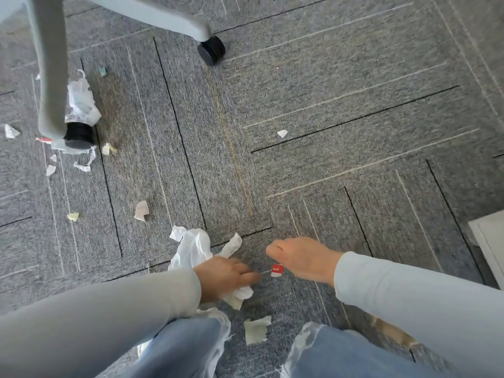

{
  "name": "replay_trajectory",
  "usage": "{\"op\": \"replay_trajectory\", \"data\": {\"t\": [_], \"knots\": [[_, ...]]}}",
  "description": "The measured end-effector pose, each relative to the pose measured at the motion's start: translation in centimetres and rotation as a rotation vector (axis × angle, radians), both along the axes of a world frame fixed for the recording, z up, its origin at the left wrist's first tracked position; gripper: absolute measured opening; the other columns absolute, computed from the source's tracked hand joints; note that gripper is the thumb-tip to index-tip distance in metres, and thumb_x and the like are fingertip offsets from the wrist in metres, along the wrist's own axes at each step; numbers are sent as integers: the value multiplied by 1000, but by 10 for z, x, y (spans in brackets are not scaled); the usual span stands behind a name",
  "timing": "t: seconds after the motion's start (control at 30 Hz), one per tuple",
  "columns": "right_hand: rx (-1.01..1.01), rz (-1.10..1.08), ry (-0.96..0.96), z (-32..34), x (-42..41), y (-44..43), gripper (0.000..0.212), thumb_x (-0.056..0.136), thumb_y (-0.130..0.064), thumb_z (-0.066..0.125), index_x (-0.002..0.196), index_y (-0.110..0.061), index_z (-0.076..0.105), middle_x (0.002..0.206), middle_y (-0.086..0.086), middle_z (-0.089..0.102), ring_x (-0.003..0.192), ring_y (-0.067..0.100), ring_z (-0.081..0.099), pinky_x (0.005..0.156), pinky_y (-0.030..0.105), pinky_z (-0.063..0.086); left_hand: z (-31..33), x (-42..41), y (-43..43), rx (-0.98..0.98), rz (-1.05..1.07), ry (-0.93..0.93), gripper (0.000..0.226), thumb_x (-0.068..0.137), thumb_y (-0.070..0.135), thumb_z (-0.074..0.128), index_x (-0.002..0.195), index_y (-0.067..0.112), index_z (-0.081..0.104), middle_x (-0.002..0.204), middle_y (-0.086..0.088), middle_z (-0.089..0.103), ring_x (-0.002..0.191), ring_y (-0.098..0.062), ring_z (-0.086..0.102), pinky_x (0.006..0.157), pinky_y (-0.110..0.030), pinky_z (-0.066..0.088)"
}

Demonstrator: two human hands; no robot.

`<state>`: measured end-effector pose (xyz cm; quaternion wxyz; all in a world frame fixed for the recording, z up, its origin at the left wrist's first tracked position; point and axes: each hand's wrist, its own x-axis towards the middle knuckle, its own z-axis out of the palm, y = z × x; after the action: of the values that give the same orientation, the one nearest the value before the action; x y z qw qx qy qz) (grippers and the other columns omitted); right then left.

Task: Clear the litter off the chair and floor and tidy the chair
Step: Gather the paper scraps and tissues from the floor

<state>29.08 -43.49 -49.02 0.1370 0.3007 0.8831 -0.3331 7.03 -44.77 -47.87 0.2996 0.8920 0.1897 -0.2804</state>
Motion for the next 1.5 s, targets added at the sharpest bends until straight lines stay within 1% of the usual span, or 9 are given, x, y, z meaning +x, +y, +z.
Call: {"op": "replay_trajectory", "data": {"t": [0.2, 0.5, 0.73, 0.87, 1.0, 1.1, 1.23, 1.33, 1.5], "knots": [[6, 82, -64, -3, -7, -16, 36, 87, -7, 50, 118, -15, 32, 82, 12, 49, 62, 24, 42, 49, 36, 36, 2, 1, -8, 50, -150, 37, 48, 91, 8, 46, 136, 15, 33, 117, -17, 51, 104, -32, 51, 77, -40, 45], [-5, 22, -98, -6, -15, -33, 25, 82, 5, 47, 104, -7, 46, 88, 15, 52, 64, 23, 42, 52, 36, 37, -7, -16, -17, 119, -54, 69, 28, 93, 7, 41, 120, 7, 48, 119, -14, 52, 99, -28, 54, 83, -38, 48], [-47, -47, -124, -2, -21, -27, 13, 90, -5, 43, 101, -11, 40, 63, 1, 40, 52, 16, 45, 45, 29, 41, 14, -27, 20, 149, 294, 53, 32, 89, 11, 52, 121, 12, 48, 117, -5, 60, 97, -22, 60, 84, -32, 53], [-13, -163, -104, 6, -30, -22, 20, 85, 5, 45, 102, -7, 45, 75, 5, 48, 56, 17, 43, 48, 27, 36, 27, -36, 35, 163, 574, 112, 49, 85, -3, 51, 129, 18, 44, 120, -4, 55, 88, -26, 62, 73, -32, 52], [-64, -206, -116, 17, -50, -46, 24, 81, 13, 38, 92, -5, 49, 68, 0, 33, 56, 14, 34, 45, 24, 23, 37, -63, 35, 148, 773, 186, 50, 82, -12, 44, 125, 12, 52, 127, -7, 51, 94, -27, 60, 79, -35, 50], [-180, -301, -143, 19, -60, -77, 14, 88, -9, 37, 93, -8, 51, 82, 6, 53, 58, 16, 42, 48, 27, 34, 40, -81, 27, 127, 871, 236, 31, 86, -6, 43, 114, 3, 55, 116, -13, 54, 95, -31, 57, 79, -40, 48], [-309, -209, -197, 16, -65, -107, 37, 87, -46, 47, 103, -13, 44, 87, 5, 55, 66, 18, 50, 52, 29, 39, 39, -88, 26, 93, 1051, 258, 30, 92, 24, 48, 114, 5, 51, 110, -9, 51, 88, -24, 53, 81, -38, 48], [-332, -130, -222, 13, -72, -118, 43, 82, -33, 61, 113, -12, 38, 93, 10, 60, 72, 24, 56, 54, 32, 42, 34, -88, 30, 113, 1138, 253, 41, 89, 34, 54, 121, 11, 45, 111, -9, 53, 92, -25, 57, 83, -42, 53], [-287, -109, -227, 4, -78, -112, 32, 82, 3, 54, 110, -10, 44, 89, 12, 57, 69, 25, 53, 57, 37, 50, 20, -83, 39, 130, 1198, 225, 49, 85, 17, 62, 128, 15, 40, 122, -15, 52, 107, -34, 55, 90, -49, 50]]}}
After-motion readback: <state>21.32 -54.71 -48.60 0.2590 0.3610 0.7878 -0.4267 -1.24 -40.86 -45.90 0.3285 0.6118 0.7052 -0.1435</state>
